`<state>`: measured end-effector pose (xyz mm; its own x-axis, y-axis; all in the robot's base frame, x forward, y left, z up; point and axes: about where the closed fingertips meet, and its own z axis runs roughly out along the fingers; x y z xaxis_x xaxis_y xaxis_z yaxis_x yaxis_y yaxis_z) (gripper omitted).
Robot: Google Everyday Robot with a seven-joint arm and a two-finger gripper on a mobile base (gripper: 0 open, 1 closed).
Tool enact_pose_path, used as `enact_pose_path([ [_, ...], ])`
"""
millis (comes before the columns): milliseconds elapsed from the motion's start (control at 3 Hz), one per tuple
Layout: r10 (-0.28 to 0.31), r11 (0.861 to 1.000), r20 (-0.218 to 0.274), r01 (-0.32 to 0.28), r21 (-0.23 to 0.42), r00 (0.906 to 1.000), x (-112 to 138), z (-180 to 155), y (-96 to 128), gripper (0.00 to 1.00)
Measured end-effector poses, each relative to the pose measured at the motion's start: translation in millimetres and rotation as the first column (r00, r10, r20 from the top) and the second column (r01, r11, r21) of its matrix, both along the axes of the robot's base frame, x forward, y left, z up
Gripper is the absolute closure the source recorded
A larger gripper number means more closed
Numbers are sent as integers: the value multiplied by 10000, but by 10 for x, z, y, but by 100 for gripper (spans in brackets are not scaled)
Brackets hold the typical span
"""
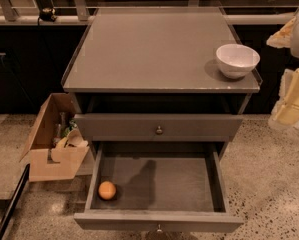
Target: Pick orange from middle drawer and place on counter
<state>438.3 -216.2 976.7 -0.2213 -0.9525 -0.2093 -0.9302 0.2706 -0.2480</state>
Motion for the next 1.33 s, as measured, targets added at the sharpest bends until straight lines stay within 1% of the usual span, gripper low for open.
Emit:
enact_pose_path([
  [333, -6, 10000, 40, 6, 24, 10000, 2, 6, 5, 0],
  [667, -329, 9861, 382, 262, 1643, 9987, 98, -165, 209, 0],
  [1000, -263, 9365, 402, 106, 3506, 9988, 171, -336, 448, 0],
  [1333, 84, 8750, 363, -250, 4835, 9993, 199, -404, 747, 0],
])
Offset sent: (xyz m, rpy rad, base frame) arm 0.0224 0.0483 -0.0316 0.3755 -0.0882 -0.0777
